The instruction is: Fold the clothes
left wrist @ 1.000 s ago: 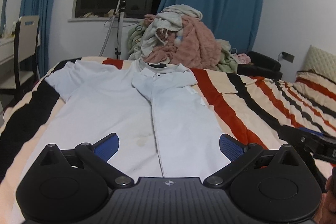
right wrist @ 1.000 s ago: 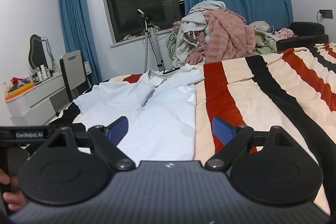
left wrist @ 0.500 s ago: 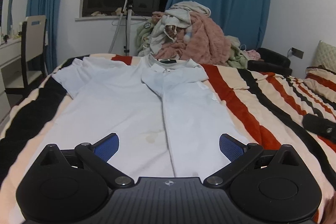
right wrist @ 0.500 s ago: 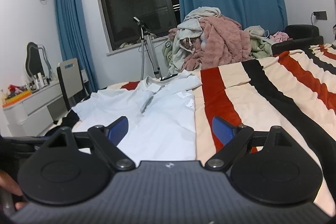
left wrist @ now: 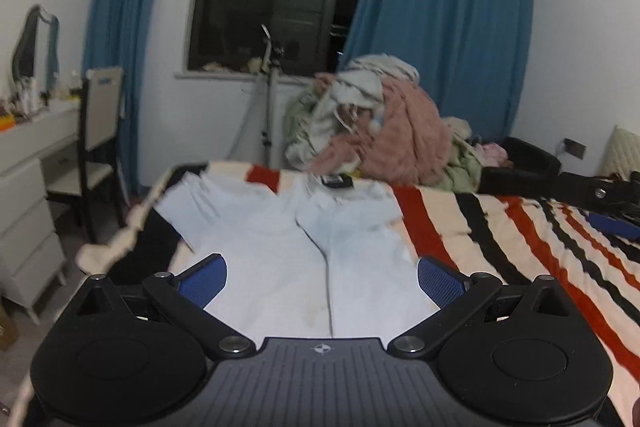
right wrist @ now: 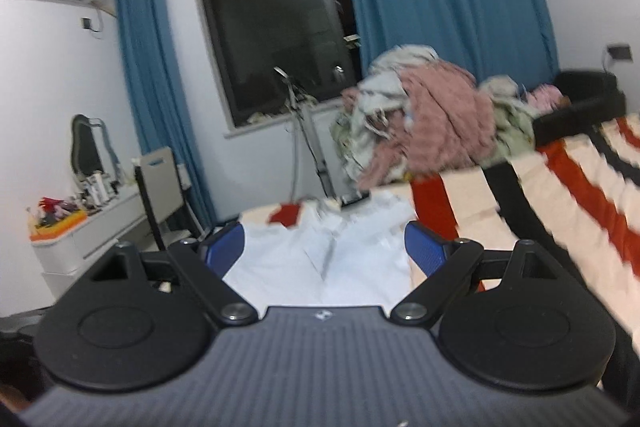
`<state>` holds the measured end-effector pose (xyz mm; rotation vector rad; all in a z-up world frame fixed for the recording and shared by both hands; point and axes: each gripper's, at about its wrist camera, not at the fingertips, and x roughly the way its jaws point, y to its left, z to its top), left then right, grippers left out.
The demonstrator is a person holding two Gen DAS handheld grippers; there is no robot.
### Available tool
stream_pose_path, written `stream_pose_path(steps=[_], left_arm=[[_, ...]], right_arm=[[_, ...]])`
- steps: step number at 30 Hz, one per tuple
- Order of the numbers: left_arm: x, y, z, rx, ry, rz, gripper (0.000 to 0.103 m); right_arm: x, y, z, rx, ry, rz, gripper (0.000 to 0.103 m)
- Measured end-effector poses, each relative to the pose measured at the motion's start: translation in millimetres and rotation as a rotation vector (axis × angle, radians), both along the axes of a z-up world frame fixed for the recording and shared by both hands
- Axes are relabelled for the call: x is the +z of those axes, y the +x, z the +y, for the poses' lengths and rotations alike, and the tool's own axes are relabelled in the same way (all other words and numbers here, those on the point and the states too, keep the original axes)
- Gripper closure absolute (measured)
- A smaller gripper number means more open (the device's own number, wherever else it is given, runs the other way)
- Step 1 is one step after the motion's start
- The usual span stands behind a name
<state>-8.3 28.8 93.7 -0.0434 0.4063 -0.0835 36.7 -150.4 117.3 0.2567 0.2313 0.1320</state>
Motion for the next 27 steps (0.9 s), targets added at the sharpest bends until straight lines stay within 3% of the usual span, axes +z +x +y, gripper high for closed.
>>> stream_pose_path(steps=[3, 5, 10, 16, 22, 24, 27], left_arm=[[23.1, -3.4, -3.5, 0.046, -0.015, 0.069, 0.001], [33.0, -5.3, -3.6, 0.024, -0.037, 0.089, 0.0], [16.8, 8.7, -1.6, 0.025, 0.056, 0.04, 0.0], [-51.0, 37.9, 38.4, 0.045, -0.07, 0.069, 0.0], [-88.4, 55.6, 84.1, 0.095, 0.004, 0.006, 0.0], [-103.6, 66.3, 104.2, 0.151, -0.003, 0.007, 0.0], [-117.0, 81.3, 137.8, 0.244, -0.104, 0.035, 0.0]], right_arm=[[21.1, 18.4, 3.2, 0.018, -0.04, 0.032, 0.015], [30.1, 33.7, 4.7, 0.028, -0.074, 0.062, 0.015], [27.6, 68.0, 7.5, 0.058, -0.123, 0.111, 0.015], [-25.1, 138.1, 48.6, 0.173, -0.209, 0.208, 0.015], [-91.2, 242.8, 148.7, 0.329, -0.329, 0.279, 0.015], [-113.2, 275.3, 187.0, 0.394, -0.359, 0.279, 0.015], [-142.8, 315.6, 245.9, 0.493, -0.383, 0.256, 0.015]])
